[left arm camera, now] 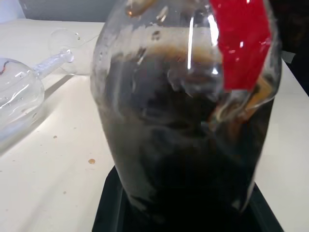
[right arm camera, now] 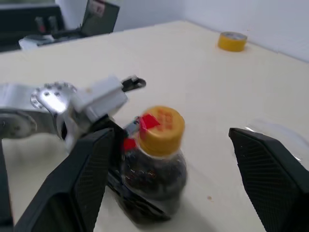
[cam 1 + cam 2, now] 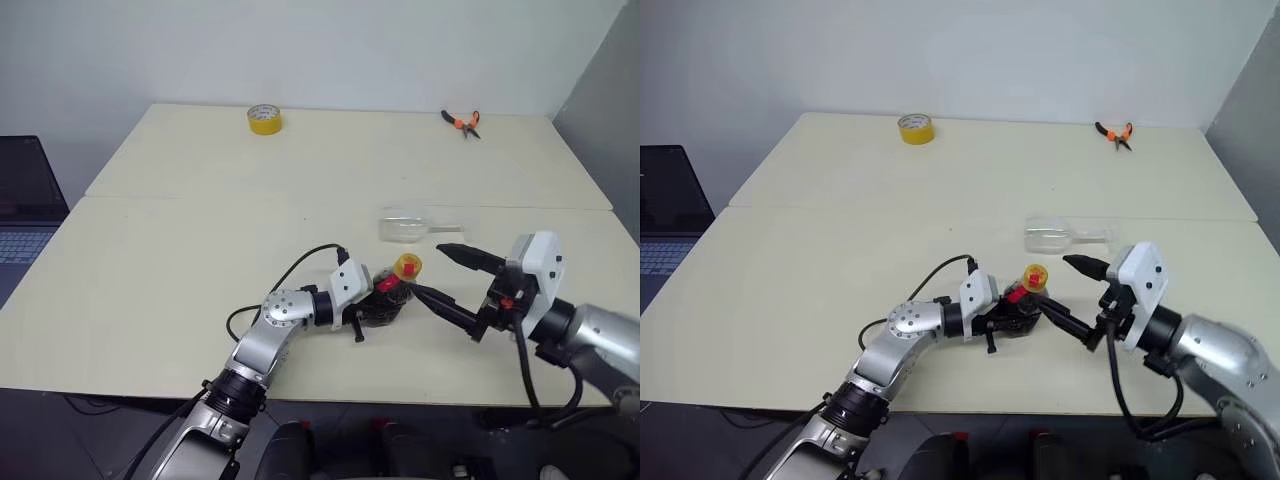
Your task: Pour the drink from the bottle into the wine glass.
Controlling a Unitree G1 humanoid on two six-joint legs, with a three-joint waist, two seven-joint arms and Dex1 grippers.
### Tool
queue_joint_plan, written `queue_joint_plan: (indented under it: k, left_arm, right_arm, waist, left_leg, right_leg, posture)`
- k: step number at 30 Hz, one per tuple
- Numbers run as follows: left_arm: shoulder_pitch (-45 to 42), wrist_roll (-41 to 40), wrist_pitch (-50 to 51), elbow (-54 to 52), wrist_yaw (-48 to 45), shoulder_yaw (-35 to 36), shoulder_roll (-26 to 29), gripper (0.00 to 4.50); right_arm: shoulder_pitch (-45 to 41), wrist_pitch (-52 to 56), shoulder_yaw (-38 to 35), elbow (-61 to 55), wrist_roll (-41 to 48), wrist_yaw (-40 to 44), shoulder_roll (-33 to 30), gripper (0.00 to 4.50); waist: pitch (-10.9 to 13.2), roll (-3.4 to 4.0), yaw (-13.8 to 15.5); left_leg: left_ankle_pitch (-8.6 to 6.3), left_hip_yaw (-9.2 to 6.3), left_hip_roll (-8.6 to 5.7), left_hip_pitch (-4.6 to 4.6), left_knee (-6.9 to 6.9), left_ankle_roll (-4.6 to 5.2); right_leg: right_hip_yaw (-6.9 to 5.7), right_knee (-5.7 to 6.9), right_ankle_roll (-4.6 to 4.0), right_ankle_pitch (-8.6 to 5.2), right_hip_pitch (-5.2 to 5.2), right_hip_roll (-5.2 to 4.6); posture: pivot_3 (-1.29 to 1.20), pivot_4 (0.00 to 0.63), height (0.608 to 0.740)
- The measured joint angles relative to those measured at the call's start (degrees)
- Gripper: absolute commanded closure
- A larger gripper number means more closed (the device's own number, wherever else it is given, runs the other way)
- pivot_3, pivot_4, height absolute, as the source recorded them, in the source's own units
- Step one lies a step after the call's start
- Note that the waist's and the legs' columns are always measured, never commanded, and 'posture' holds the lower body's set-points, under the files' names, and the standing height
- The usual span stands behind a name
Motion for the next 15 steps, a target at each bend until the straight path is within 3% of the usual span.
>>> queue_joint_plan:
  k: [6, 15]
  left_arm:
    - [-0.83, 0.03, -0.19, 1.37, -0.1, 0.0, -0.82, 3.63]
    - [-2.23, 0.3, -0.99, 3.2, -0.16, -0.01, -1.23, 3.65]
  right_arm:
    - [-0.63, 3.15, 7.54, -1.67, -2.82, -13.55, 7.79, 0.4]
    - [-2.34, 3.0, 10.63, -1.28, -7.19, -15.99, 10.29, 0.4]
  waist:
    - [-0.02, 0.04, -0.01]
    - [-0.02, 0.04, -0.03]
  left_leg:
    - [0.0, 0.01, -0.06, 0.0, 0.0, 0.0]
    - [0.0, 0.01, -0.06, 0.0, -0.02, 0.0]
  right_leg:
    - [0.01, -0.02, 0.01, 0.0, -0.01, -0.01]
    - [0.02, -0.02, 0.01, 0.0, -0.02, -0.01]
  posture:
    - [0.0, 0.15, 0.74]
    - [0.0, 0.15, 0.74]
